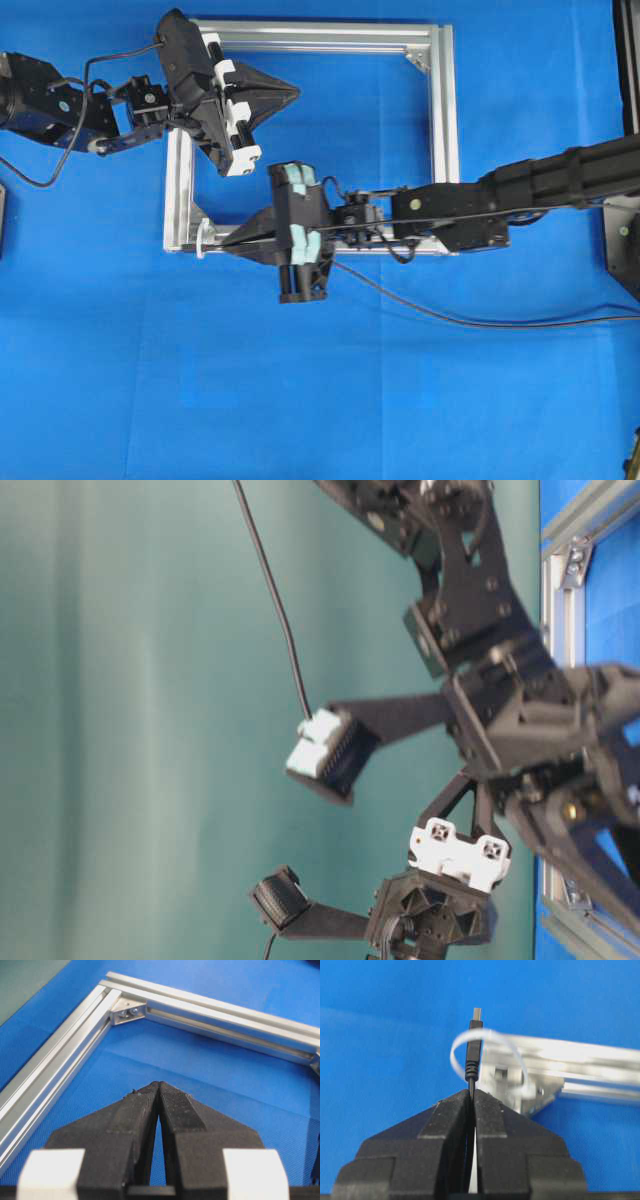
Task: Insert the wire through the string loop located on the left side.
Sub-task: 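Push the USB plug through the white loop with the right gripper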
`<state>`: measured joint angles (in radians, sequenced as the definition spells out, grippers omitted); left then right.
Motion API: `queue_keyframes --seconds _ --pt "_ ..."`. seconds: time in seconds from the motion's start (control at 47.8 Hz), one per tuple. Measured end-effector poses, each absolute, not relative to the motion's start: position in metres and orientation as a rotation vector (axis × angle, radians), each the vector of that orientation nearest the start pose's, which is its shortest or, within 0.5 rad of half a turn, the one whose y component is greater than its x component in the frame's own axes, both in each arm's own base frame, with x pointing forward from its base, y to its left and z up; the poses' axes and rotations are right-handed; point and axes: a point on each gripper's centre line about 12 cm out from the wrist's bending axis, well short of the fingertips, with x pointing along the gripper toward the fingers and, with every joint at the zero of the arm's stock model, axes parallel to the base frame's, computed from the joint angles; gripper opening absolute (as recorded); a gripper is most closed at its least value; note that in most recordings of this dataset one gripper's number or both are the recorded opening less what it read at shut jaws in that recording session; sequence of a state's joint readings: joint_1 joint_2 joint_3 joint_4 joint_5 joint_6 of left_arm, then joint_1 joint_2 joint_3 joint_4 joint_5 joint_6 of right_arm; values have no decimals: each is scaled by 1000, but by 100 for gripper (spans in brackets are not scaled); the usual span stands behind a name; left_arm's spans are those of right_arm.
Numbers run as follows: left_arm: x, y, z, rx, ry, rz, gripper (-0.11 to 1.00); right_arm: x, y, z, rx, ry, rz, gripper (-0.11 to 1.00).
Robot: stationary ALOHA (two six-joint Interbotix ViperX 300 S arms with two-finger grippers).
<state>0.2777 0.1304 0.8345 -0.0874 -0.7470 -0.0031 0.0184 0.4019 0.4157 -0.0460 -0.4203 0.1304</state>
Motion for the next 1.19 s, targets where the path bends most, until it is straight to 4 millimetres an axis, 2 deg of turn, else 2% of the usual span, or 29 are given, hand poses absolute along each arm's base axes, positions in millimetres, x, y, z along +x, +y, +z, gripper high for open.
queue_keyframes --seconds 0.293,0.753,0.963,1.193 --pt "367 112 144 -89 208 343 0 501 8 109 87 394 12 -10" --pt "364 111 143 -90 216 343 0 502 8 110 87 394 12 -10" --pt "343 108 140 -88 241 349 0 502 8 110 86 393 13 -10" --pt "307 103 135 -95 280 367 0 502 8 110 87 393 12 -10"
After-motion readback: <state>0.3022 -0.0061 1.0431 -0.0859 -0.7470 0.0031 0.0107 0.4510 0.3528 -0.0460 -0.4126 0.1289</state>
